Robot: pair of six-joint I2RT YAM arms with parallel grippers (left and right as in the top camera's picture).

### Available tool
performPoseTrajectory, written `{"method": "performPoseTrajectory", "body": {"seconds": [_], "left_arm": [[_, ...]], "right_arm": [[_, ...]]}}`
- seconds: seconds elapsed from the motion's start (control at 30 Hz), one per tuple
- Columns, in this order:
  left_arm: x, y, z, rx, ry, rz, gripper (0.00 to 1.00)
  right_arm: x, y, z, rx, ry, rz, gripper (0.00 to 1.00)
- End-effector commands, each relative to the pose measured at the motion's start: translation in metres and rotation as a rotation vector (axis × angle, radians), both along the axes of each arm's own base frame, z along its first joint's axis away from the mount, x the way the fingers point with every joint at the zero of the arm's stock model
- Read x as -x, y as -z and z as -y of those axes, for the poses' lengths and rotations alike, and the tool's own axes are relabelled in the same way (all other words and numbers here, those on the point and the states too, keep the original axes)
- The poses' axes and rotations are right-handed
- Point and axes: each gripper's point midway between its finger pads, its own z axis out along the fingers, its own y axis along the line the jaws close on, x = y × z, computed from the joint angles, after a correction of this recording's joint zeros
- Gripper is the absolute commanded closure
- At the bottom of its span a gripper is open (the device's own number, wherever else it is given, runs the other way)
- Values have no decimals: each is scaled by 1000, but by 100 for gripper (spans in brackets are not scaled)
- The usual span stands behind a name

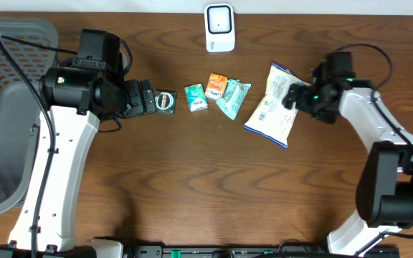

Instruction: Scan the item barcode

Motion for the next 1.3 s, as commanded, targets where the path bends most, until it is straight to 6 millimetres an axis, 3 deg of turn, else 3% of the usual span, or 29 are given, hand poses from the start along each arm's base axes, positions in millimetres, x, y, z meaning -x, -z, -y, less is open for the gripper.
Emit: {"method": "performPoseTrajectory", "body": {"seconds": [0.0, 0.17, 0.3, 0.43, 0.57, 0.7, 0.73, 0.9, 1.03, 1.13, 1.27], "left_arm": [[-1, -1, -2, -6, -2, 3, 2], [-1, -1, -2, -6, -2, 3, 2], [-1, -1, -2, -6, -2, 3, 2], [-1, -1, -2, -6, -2, 3, 2], [-1, -1, -2, -6, -2, 3, 2], [-1, -1, -2, -6, -2, 3, 2], [-1, -1, -2, -6, -2, 3, 2], [-1, -1, -2, -6, -2, 3, 2], [-1, -1, -2, -6, -2, 3, 2], [-1, -1, -2, -6, -2, 3, 2], [-1, -1, -2, -6, -2, 3, 2]], "right_arm": [[5, -4, -12, -226, -9, 14, 1], [18, 21, -20, -264, -24, 24, 1], [26, 28, -41, -389, -43, 62, 12], [30, 42, -42, -400, 26, 66, 23], [31, 50, -39, -392, 65, 78, 45], [28, 52, -34, -359, 74, 95, 89], [25, 50, -33, -360, 73, 106, 98], [7, 26, -33, -374, 43, 164, 99], [-7, -12, -24, -291, 2, 209, 99], [-9, -35, 1, -89, 37, 196, 99], [6, -60, 45, 335, 138, 155, 99]]}}
